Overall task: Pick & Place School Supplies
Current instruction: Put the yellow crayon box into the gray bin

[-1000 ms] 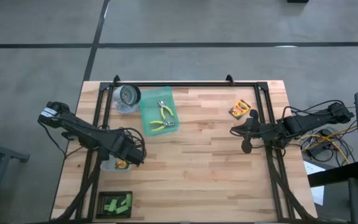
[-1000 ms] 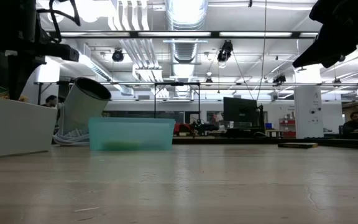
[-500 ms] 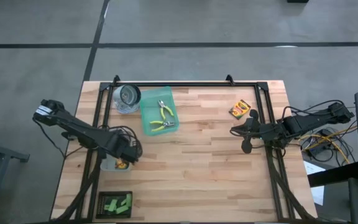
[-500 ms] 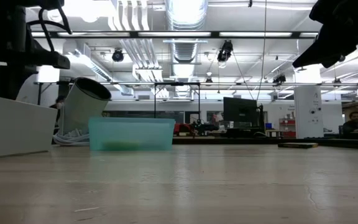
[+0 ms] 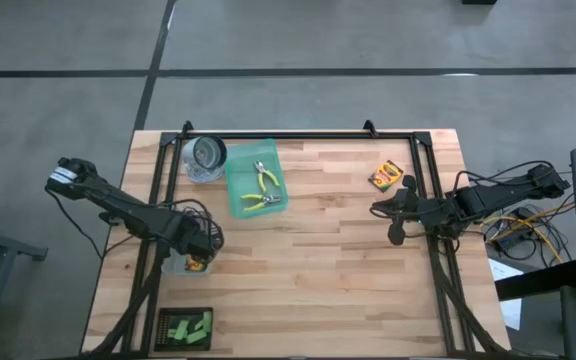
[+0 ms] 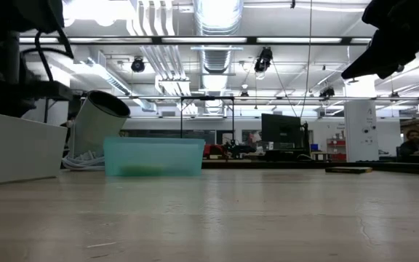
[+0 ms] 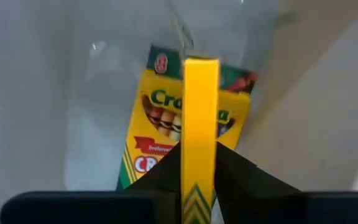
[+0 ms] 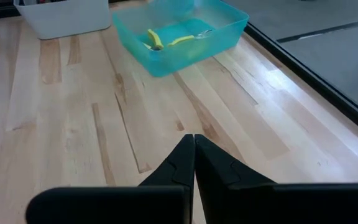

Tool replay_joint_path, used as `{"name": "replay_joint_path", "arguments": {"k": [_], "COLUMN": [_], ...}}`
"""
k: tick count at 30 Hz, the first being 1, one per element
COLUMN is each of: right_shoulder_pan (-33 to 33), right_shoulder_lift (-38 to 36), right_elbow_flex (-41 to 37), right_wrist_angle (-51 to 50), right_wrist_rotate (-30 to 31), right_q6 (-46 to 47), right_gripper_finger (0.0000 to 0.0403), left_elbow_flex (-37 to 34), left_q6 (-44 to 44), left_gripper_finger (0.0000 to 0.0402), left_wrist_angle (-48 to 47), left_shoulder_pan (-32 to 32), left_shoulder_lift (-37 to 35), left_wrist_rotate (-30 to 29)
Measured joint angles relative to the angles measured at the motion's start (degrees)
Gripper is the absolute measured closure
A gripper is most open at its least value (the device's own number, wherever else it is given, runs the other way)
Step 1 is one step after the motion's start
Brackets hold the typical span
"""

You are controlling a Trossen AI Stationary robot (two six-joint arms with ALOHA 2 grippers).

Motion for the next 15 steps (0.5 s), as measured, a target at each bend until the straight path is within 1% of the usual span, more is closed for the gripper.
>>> {"name": "replay_joint_path", "arguments": {"k": [6,11,15], "right_shoulder_pan": [0.00,-0.02,-0.02], "right_shoulder_lift": [0.02,0.04,0.06], "right_elbow_flex": [0.00,0.00,0.00], "right_wrist_angle": [0.01,0.01,0.01], "right_wrist_rotate": [0.61,1.51,1.57], "right_q6": [0.00,0.00,0.00], "right_gripper_finger": [0.0394,0.0394,0.0394], "left_elbow_flex": [-5.44,-6.75,-6.75], "left_q6": [0.08,0.12,0.19], "left_gripper_finger": [0.0316,0.0297,0.0279], "left_wrist_angle": [9.40,10.41,10.41], "left_shoulder_pan": [0.00,0.00,-0.02], "left_shoulder_lift": [-1.24,-2.54,-3.63], "left_wrist_rotate": [4.85,9.59,9.90]}}
